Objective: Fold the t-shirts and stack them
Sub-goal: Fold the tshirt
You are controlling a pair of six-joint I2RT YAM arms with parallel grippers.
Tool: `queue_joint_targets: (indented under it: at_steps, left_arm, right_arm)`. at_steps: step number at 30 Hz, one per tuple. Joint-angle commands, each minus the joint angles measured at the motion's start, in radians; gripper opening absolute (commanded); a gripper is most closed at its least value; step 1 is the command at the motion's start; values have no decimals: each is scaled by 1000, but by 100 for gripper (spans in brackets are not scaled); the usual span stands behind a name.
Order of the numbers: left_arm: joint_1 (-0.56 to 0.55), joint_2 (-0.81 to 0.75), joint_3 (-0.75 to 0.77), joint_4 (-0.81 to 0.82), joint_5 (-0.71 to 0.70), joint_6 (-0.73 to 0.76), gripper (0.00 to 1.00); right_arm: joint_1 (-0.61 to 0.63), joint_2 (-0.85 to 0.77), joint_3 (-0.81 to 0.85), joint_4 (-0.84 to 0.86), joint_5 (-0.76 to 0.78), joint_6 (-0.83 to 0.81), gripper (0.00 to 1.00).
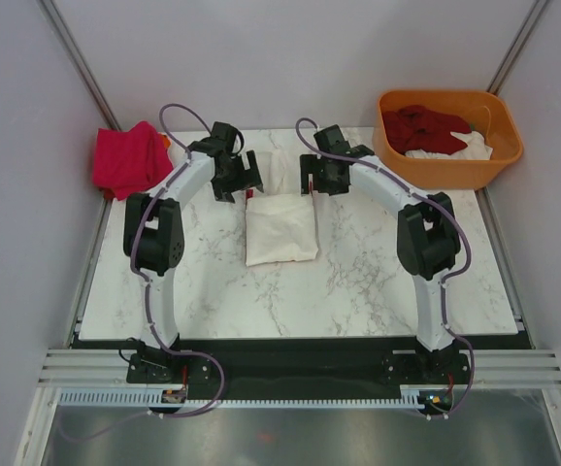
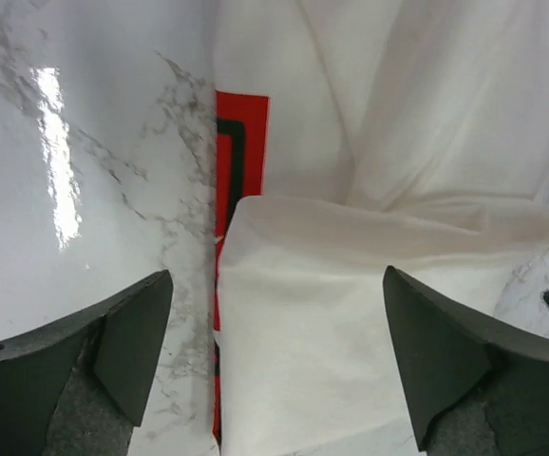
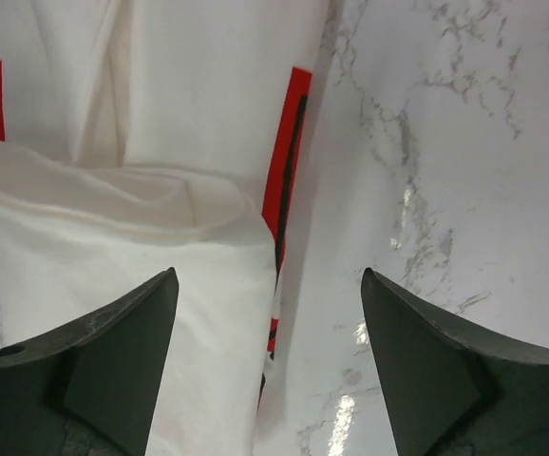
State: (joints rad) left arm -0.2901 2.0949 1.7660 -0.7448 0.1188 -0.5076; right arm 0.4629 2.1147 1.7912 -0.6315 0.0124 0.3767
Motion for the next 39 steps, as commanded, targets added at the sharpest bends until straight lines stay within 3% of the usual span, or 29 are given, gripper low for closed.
queue_joint_targets:
  at_steps: [1,6,10,18,20,25,28,34,39]
  left_arm:
    - [45,25,102,-37,50,38,100]
    - [65,-33,119,-36,44,41,100]
    - [65,-140,47,-30,33,43,100]
    - [60,-536,-472,65,28,40,100]
    - [55,-596,-583,181,88,40,98]
    - [39,-768,-787,271,120,1,97]
    - [25,-794,-913,326,119,-19,97]
    - [-21,-734,-982,433,140,-57,94]
    - [-93,-644,-993,493,108,-106,90]
  right_arm:
    - [-44,-16,140,-46,-3,-27,87]
    - [-49,-134,139,-96,27,-81,91]
    - [-49,-266,-17,-85,18,-78,93]
    - [-47,-479,-496,160,-193,40,93]
    - [-47,-512,-559,229,-270,54,93]
    - [-46,-564,-723,332,-354,97,93]
    - [-46,-570,-775,386,-374,116,93]
    - [-40,-538,-832,440,-393,131,91]
    - [-26,-493,-877,503,-416,153,81]
